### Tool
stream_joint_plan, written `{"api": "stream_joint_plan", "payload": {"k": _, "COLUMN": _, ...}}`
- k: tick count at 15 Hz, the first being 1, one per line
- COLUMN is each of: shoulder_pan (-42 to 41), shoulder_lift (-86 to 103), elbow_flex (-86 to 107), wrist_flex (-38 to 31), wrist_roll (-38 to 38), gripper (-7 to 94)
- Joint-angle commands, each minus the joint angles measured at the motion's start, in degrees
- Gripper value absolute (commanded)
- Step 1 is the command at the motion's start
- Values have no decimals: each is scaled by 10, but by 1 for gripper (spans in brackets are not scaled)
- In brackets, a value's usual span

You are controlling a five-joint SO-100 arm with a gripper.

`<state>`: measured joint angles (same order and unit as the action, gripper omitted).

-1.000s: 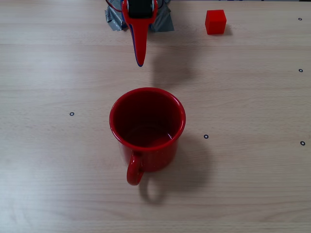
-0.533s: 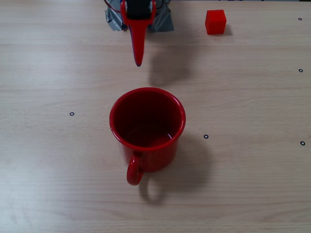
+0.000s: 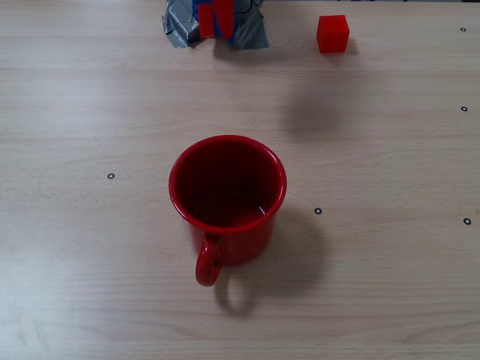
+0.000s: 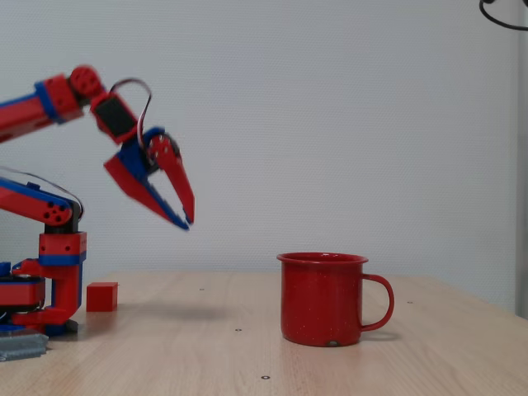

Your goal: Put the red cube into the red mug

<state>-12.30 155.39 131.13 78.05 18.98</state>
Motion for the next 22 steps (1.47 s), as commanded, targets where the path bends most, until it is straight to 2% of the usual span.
{"api": "stream_joint_plan", "payload": {"k": 1, "shoulder_pan": -42, "shoulder_lift": -44, "elbow_flex": -124, "wrist_flex": 71, "wrist_roll": 43, "gripper": 0}}
{"api": "stream_joint_plan", "payload": {"k": 4, "shoulder_pan": -142, "shoulder_lift": -142, "elbow_flex": -272, "wrist_flex": 215, "wrist_roll": 141, "gripper": 0}}
{"api": "stream_joint_plan", "payload": {"k": 6, "shoulder_pan": -235, "shoulder_lift": -200, "elbow_flex": -343, "wrist_flex": 281, "wrist_roll": 200, "gripper": 0}}
{"api": "stream_joint_plan", "payload": {"k": 10, "shoulder_pan": -470, "shoulder_lift": -232, "elbow_flex": -327, "wrist_flex": 285, "wrist_roll": 331, "gripper": 0}}
{"api": "stream_joint_plan", "payload": {"k": 12, "shoulder_pan": -571, "shoulder_lift": -258, "elbow_flex": -323, "wrist_flex": 287, "wrist_roll": 346, "gripper": 0}}
{"api": "stream_joint_plan", "payload": {"k": 16, "shoulder_pan": -587, "shoulder_lift": -312, "elbow_flex": -277, "wrist_flex": 286, "wrist_roll": 362, "gripper": 0}}
{"api": "stream_joint_plan", "payload": {"k": 17, "shoulder_pan": -585, "shoulder_lift": -334, "elbow_flex": -275, "wrist_flex": 274, "wrist_roll": 385, "gripper": 0}}
{"api": "stream_joint_plan", "payload": {"k": 19, "shoulder_pan": -599, "shoulder_lift": -346, "elbow_flex": -251, "wrist_flex": 206, "wrist_roll": 413, "gripper": 0}}
{"api": "stream_joint_plan", "payload": {"k": 22, "shoulder_pan": -651, "shoulder_lift": -346, "elbow_flex": -182, "wrist_flex": 55, "wrist_roll": 524, "gripper": 0}}
